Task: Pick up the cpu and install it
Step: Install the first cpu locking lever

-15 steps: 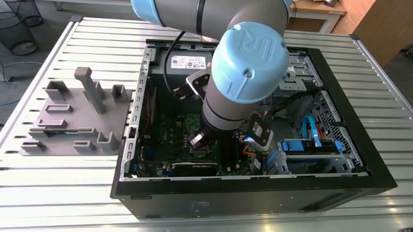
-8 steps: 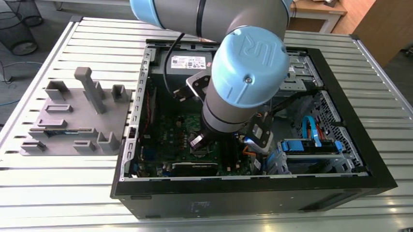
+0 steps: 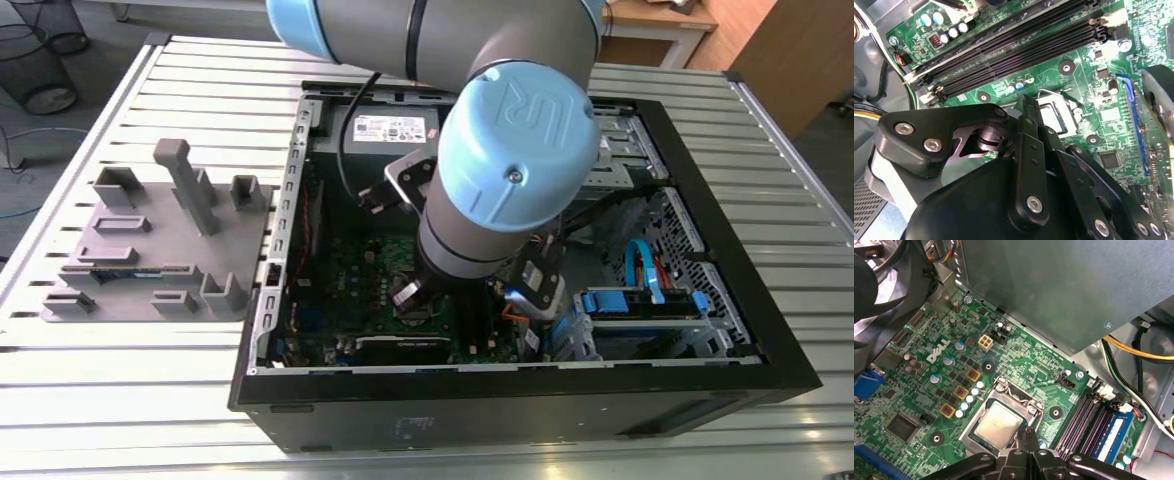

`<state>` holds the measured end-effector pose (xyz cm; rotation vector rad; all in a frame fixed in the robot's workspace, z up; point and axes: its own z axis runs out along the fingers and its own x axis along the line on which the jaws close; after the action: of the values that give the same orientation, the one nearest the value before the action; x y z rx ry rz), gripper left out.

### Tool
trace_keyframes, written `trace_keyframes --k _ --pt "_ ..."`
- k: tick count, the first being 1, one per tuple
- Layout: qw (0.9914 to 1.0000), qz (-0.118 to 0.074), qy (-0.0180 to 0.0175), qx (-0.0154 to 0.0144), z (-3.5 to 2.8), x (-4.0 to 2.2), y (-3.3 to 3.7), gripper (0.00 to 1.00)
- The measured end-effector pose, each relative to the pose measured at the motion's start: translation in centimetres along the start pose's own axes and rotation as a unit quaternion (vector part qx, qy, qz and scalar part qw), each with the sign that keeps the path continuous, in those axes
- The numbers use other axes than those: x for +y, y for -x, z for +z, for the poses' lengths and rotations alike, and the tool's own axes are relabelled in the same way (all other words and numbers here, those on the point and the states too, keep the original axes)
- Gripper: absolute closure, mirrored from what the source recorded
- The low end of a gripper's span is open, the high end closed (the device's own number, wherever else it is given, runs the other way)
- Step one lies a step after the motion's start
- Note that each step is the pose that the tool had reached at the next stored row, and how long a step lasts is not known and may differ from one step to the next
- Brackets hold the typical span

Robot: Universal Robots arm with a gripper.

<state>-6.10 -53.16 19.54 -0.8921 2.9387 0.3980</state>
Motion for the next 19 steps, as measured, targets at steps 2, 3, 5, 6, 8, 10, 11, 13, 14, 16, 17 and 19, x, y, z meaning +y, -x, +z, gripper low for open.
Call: trace_keyframes --k 2,3,5,6,8,10,11,13,14,16,17,19 --pt "1.0 0.0 0.0002 -0.0002 -0.02 -0.08 -0.06 0.89" --pt "1.0 0.0 0.0004 -0.0003 -0.03 -0.11 -0.07 0.89" --pt "1.0 0.0 0.0005 -0.0003 -0.03 -0.12 -0.08 0.89" --pt "1.0 0.0 0.0006 -0.0004 -0.03 -0.13 -0.08 0.89" --pt "1.0 0.0 0.0006 -0.0004 -0.03 -0.13 -0.09 0.89" --pt "1.0 0.0 0.0006 -0.0004 -0.02 -0.13 -0.09 0.89" --pt "1.0 0.0 0.0007 -0.0005 0.03 -0.15 -0.1 0.89" --pt "0.99999 -0.003 0.001 0.0004 0.08 -0.16 -0.1 0.89" --pt "0.99997 -0.007 0.0014 0.0013 0.12 -0.17 -0.1 0.89" --pt "0.99987 -0.015 0.0025 0.0033 0.19 -0.19 -0.11 0.89" --pt "0.99979 -0.02 0.003 0.0043 0.23 -0.2 -0.12 0.89" --pt "0.99964 -0.026 0.0037 0.0058 0.24 -0.2 -0.12 0.89"
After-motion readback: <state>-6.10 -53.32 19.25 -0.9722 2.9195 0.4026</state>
